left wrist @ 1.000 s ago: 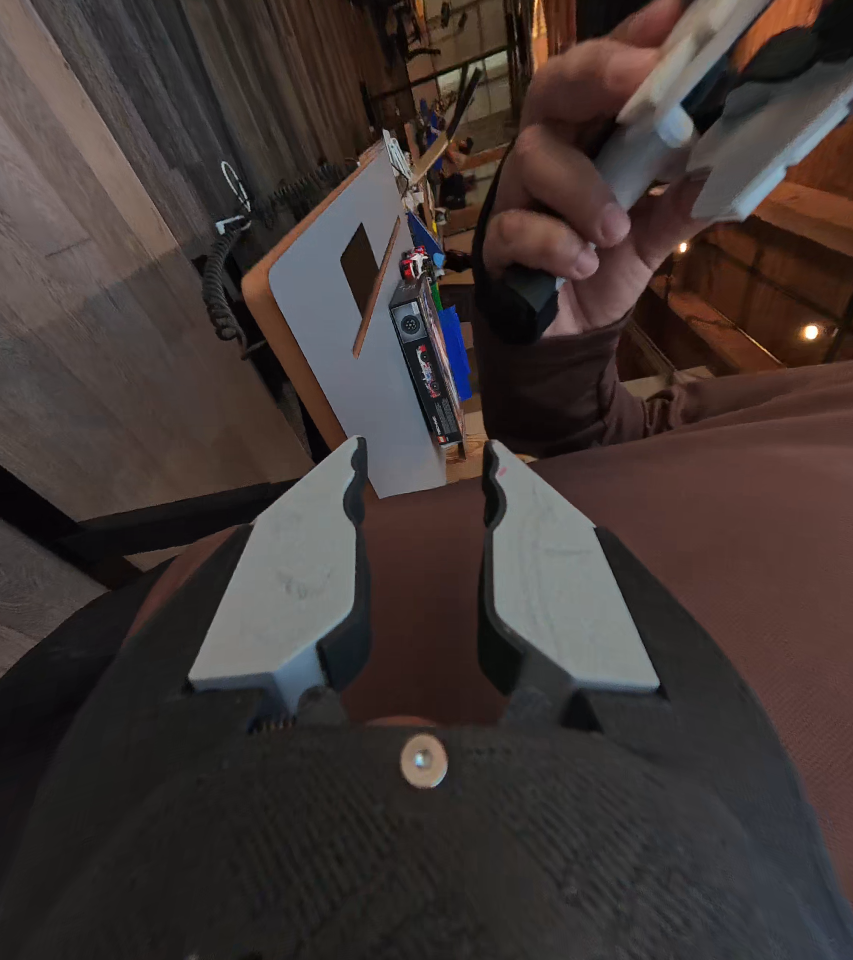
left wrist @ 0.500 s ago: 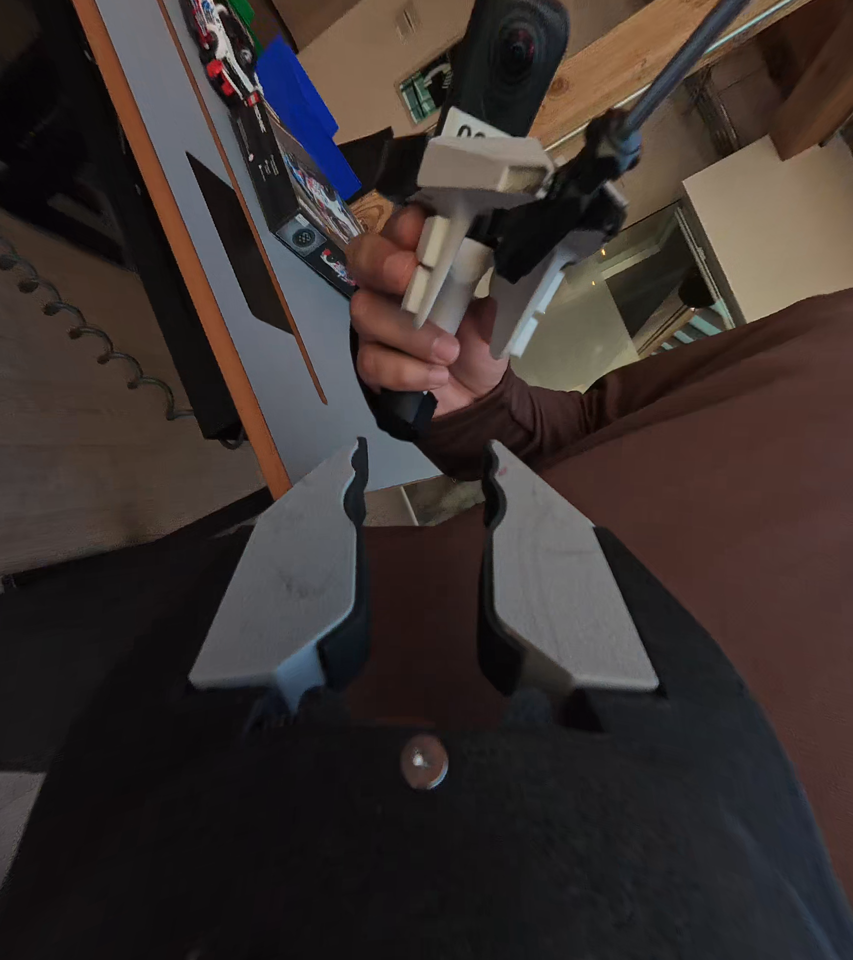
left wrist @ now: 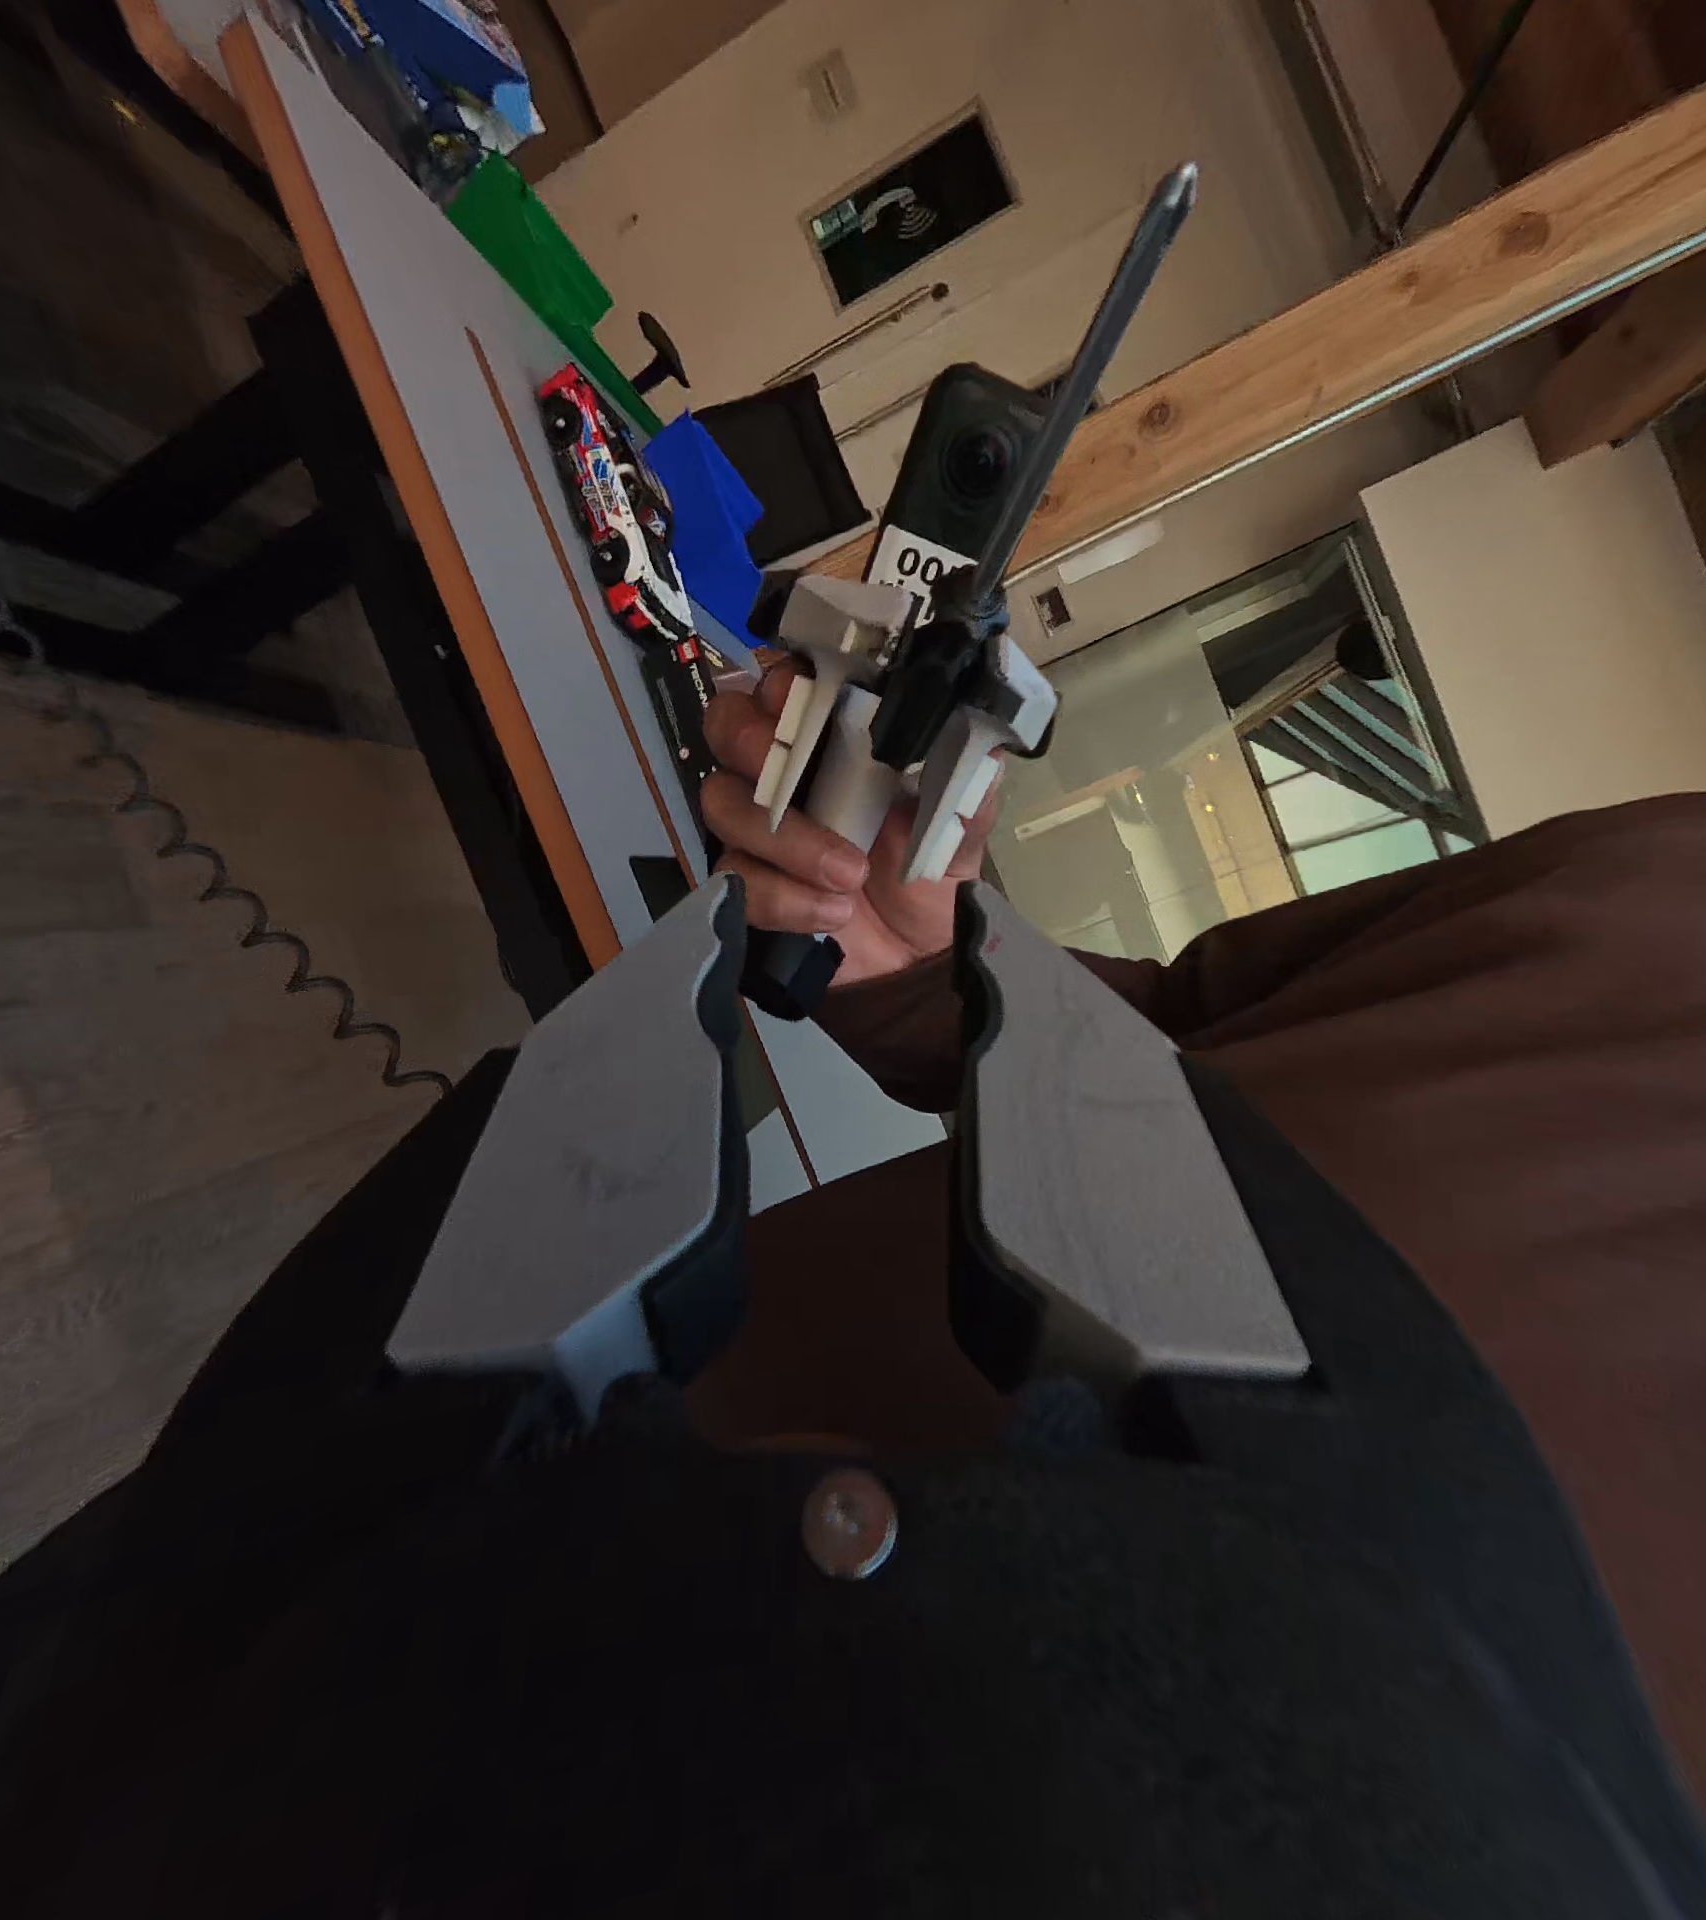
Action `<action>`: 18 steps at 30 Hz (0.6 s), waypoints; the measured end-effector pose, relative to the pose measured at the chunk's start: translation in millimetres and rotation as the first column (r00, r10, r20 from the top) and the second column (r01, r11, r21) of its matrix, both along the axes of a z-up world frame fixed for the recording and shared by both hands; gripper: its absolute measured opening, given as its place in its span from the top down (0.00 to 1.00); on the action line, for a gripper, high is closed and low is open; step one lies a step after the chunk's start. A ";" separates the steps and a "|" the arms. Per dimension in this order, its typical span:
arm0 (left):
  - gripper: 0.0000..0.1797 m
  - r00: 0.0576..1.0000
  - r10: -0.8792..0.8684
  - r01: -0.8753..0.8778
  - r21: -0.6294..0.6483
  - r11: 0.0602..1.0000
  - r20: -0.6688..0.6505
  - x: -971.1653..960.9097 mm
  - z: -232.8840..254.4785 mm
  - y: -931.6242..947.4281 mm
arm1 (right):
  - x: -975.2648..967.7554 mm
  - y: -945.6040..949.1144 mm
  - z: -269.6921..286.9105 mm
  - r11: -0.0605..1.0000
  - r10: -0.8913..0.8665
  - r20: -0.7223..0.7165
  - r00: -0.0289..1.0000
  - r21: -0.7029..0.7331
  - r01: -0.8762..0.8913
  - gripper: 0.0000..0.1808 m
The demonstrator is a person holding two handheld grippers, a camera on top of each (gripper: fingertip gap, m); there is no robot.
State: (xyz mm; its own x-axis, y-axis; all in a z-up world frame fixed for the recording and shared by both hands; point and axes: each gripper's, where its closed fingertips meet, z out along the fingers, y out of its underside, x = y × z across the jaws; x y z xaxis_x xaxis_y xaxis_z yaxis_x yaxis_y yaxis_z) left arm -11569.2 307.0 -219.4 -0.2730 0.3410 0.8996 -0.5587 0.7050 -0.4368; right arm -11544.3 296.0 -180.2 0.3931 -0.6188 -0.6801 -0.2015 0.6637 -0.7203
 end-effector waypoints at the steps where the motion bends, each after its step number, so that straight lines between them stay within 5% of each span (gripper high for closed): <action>1: 0.79 0.999 -0.036 0.036 -0.004 0.999 0.001 4.7 0.1 -24.6 | 6.3 -24.2 2.3 0.999 -0.039 -0.003 0.999 -0.006 0.039 0.94; 11: 0.78 0.919 -0.393 0.392 -0.038 0.919 -0.014 67.0 -32.7 -226.5 | 52.2 -284.3 16.1 0.878 -0.477 -0.036 0.878 -0.062 0.474 0.94; 18: 0.79 0.800 -0.597 0.601 -0.078 0.796 0.063 112.4 -2.5 -374.0 | 80.1 -416.2 32.9 0.727 -0.686 -0.061 0.725 -0.051 0.684 0.94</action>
